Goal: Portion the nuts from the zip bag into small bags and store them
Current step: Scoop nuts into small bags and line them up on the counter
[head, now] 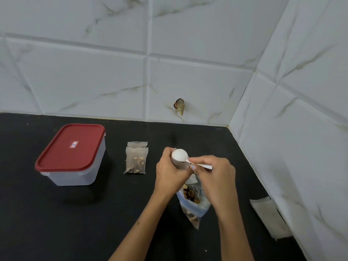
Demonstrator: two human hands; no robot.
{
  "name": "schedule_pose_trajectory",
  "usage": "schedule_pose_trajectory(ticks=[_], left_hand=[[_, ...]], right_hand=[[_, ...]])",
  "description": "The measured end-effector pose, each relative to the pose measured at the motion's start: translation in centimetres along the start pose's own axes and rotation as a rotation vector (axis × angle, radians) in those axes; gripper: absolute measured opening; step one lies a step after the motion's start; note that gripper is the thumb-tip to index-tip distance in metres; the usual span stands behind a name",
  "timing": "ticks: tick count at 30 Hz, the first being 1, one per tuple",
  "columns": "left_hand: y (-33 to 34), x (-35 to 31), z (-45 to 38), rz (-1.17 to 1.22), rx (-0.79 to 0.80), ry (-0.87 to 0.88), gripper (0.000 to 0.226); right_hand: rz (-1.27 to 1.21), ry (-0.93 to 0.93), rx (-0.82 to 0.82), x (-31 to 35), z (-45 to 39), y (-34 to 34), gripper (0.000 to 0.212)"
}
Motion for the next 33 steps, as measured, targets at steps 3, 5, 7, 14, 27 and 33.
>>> schedule_pose_trajectory(ticks=[3, 5, 7, 14, 27, 33], left_hand=[[0.0, 0.2, 0.0, 0.056, 0.007, -0.001, 0.04], [0.1, 0.4, 0.0, 0.067, 0.005, -0.008, 0.039], [0.1, 0.5, 0.0, 0.067, 0.0, -0.008, 0.037], [0.0, 0.0, 0.2, 0.049, 0.038, 0.081, 0.037], [-1.5, 2.5, 0.3, 0.068, -0.014, 0.006, 0.043], [-3.5, 2.9, 0.8, 0.212, 0.051, -0.085, 0.05]], right_hand=[[-0.01, 0.012, -0.018, 0.3, 0.1, -0.3, 0.018], [-0.045, 0.021, -0.031, 0.7, 0.1, -0.5, 0.018], [-0.068, 0.025, -0.038, 0.9, 0.1, -0.6, 0.018], [0.023, 0.101, 0.119, 0.6, 0.2, 0.1, 0.018], [0.234, 0.314, -0.075, -5.2, -0.2, -0.9, 0.01], [0.394, 0.43, 0.071, -8.1, 0.5, 2.3, 0.016]])
Point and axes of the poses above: each hand's wrist, its own z-axis away from the middle knuckle, its own y-axis out of the palm, x = y × z, the point moved 5 cm from there along -z, towards the middle knuckle, and after that the axes turned 12 degrees about -z, right-handed, at the moved point
